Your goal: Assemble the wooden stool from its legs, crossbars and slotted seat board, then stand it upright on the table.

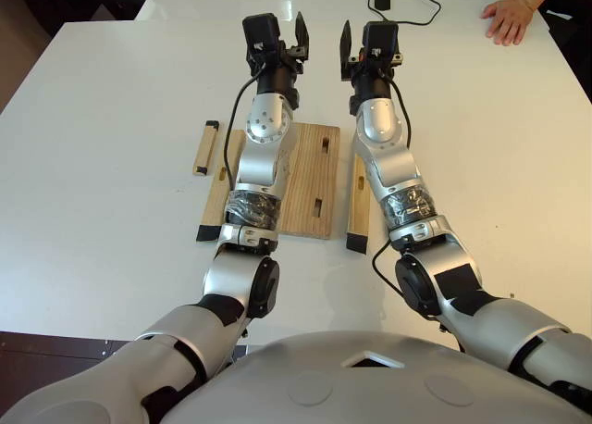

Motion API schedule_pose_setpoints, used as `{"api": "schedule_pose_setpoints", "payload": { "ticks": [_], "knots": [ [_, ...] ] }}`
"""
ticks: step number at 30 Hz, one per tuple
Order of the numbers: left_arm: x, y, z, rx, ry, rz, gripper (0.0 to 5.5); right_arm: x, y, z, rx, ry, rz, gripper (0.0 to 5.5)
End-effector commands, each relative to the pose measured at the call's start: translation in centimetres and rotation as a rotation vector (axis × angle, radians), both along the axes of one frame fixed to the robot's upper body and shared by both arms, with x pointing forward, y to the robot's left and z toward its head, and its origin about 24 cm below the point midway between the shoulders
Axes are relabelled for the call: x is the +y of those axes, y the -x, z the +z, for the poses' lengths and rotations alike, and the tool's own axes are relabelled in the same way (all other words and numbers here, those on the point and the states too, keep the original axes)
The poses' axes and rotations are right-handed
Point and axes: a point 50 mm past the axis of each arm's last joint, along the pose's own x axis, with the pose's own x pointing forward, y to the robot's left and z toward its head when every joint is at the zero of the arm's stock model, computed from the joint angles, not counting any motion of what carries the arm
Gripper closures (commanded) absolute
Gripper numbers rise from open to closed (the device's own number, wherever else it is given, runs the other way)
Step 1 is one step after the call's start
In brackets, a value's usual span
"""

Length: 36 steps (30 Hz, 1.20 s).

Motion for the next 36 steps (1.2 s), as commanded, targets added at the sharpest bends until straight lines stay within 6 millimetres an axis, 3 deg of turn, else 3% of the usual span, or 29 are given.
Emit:
{"api": "schedule_pose_setpoints", "payload": {
  "ticks": [1,8,13,28,31,36],
  "knots": [
    [-1.6,-0.8,0.6,0.03,0.016,-0.001,1.97,2.0,0.0,0.9,-0.005,-0.018,0.023,2.26],
    [-2.0,-0.7,1.0,-0.002,-0.042,0.01,1.97,2.4,0.0,0.6,0.025,-0.011,0.003,2.26],
    [-1.4,-1.2,1.2,0.009,-0.009,0.054,1.97,3.1,-0.4,1.6,0.055,-0.103,0.025,2.26],
    [-1.3,-1.1,1.1,-0.046,-0.021,0.042,1.97,3.1,0.1,-0.3,0.107,-0.114,0.043,2.26],
    [-1.4,-1.1,1.2,-0.053,-0.021,0.046,2.46,3.0,0.1,-0.3,0.109,-0.105,0.046,2.26],
    [-1.6,-1.1,1.2,-0.063,-0.02,0.026,2.46,2.9,0.0,-0.3,0.105,-0.1,0.049,2.26]
  ]
}}
